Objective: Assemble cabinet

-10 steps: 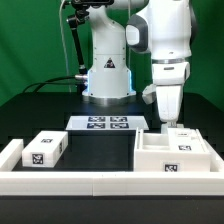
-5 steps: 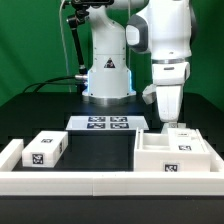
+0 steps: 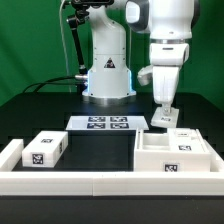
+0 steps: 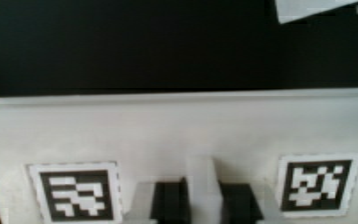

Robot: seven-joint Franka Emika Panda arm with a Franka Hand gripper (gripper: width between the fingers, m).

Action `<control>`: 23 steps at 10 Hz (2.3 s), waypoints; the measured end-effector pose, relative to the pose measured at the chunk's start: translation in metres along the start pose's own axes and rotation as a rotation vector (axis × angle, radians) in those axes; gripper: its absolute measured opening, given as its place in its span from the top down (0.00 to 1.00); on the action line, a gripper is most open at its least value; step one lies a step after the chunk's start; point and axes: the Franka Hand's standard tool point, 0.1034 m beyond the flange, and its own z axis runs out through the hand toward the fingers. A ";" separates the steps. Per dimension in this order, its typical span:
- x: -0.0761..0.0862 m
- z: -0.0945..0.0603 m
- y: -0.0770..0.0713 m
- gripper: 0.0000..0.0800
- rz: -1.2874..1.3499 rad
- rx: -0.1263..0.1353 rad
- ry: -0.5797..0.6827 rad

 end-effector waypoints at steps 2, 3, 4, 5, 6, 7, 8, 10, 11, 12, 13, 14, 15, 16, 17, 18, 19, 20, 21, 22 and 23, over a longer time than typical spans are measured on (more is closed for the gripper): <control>-0.011 -0.008 0.012 0.92 -0.014 0.007 -0.016; -0.015 -0.009 0.021 0.92 -0.014 0.005 -0.014; -0.019 -0.005 0.028 0.92 -0.012 0.011 -0.010; -0.022 -0.003 0.034 0.91 -0.012 0.014 -0.006; -0.023 -0.004 0.041 0.91 -0.008 0.009 -0.003; -0.021 -0.007 0.047 0.91 -0.006 0.003 0.000; -0.020 -0.008 0.049 0.91 -0.003 -0.002 0.002; -0.020 -0.007 0.048 0.91 -0.004 0.000 0.001; -0.020 -0.007 0.050 0.91 -0.012 -0.001 0.002; -0.019 -0.008 0.055 0.91 -0.017 -0.005 0.006; -0.017 -0.008 0.060 0.91 -0.016 -0.005 0.008; -0.016 -0.007 0.062 0.91 -0.014 -0.005 0.009; -0.016 -0.006 0.064 0.91 -0.013 -0.005 0.011; -0.017 -0.005 0.066 0.91 -0.012 -0.003 0.012; -0.017 -0.004 0.066 0.91 -0.011 -0.002 0.013; -0.016 -0.004 0.066 0.91 -0.010 -0.008 0.018; -0.016 -0.004 0.066 0.91 -0.010 -0.009 0.018; -0.016 -0.004 0.066 0.91 -0.010 -0.009 0.018; -0.017 -0.004 0.067 0.91 -0.027 -0.008 0.017; -0.020 -0.003 0.069 0.91 -0.065 -0.002 0.013; -0.022 -0.004 0.072 0.91 -0.095 0.001 0.011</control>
Offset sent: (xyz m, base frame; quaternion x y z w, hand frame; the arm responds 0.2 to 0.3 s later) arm 0.0253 -0.0165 -0.0073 0.0250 0.0186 -0.0081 0.9995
